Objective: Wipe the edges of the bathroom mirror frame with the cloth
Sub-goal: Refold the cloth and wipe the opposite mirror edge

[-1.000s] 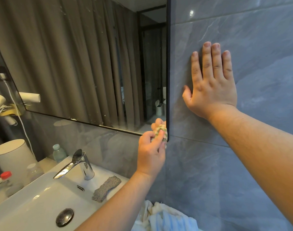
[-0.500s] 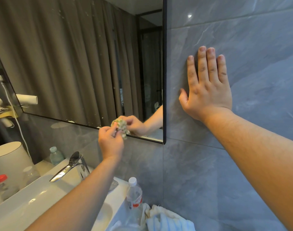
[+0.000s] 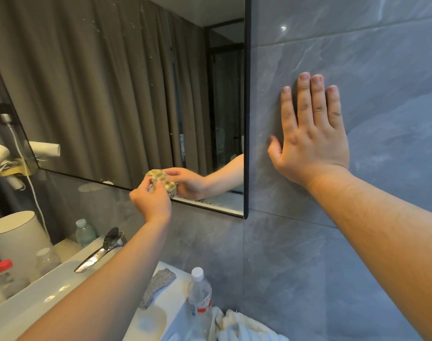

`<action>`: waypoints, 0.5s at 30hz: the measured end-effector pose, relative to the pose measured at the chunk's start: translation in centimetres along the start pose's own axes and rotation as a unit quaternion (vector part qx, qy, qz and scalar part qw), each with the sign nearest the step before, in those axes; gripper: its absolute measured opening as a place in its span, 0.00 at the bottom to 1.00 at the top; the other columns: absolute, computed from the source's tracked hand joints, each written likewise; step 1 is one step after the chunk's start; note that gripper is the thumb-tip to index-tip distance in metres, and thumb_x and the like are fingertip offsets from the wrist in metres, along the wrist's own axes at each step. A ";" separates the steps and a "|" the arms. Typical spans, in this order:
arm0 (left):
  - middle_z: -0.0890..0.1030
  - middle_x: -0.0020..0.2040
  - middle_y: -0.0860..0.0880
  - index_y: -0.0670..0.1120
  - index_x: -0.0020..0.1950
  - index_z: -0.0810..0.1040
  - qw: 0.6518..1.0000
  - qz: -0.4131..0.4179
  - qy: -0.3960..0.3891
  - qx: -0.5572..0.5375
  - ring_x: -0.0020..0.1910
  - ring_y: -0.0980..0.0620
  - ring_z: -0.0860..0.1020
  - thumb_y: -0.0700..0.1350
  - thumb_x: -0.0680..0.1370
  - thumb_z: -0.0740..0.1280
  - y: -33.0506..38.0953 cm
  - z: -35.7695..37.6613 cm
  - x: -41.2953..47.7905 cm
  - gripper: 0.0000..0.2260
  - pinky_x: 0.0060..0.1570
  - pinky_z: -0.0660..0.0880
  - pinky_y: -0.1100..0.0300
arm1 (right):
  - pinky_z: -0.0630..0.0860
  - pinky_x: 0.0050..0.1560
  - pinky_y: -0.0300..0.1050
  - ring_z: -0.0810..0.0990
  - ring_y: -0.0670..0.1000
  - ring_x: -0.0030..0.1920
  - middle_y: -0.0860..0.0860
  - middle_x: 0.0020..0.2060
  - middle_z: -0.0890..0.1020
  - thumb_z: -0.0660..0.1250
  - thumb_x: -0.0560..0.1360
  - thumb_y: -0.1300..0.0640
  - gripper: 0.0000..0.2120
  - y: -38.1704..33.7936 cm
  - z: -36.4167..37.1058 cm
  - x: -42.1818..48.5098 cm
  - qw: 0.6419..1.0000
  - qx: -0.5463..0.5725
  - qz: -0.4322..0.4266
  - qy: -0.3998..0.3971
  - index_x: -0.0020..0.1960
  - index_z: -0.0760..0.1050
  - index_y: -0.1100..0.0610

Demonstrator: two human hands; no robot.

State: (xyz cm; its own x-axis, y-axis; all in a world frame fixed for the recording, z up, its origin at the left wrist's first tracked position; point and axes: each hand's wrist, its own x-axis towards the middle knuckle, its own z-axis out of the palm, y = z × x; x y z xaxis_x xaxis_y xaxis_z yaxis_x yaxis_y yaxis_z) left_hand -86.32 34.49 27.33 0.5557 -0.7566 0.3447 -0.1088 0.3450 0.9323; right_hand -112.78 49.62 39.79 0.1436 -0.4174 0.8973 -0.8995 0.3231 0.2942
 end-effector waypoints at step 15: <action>0.72 0.51 0.44 0.41 0.61 0.80 0.901 0.377 -0.161 0.139 0.50 0.46 0.72 0.34 0.68 0.76 -1.0 0.1 -10.0 0.22 0.53 0.66 0.73 | 0.38 0.77 0.57 0.43 0.63 0.79 0.64 0.79 0.46 0.51 0.77 0.43 0.38 0.0 0.1 0.0 1.000 0.004 0.001 0.003 0.80 0.45 0.62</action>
State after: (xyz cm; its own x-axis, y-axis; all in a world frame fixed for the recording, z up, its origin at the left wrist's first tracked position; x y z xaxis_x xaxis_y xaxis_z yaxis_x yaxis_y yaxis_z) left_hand -91.87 41.65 23.00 -0.0258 -0.5017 0.8647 -0.5827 0.7104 0.3948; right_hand -112.83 49.52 39.78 0.1451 -0.4113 0.8999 -0.9032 0.3162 0.2901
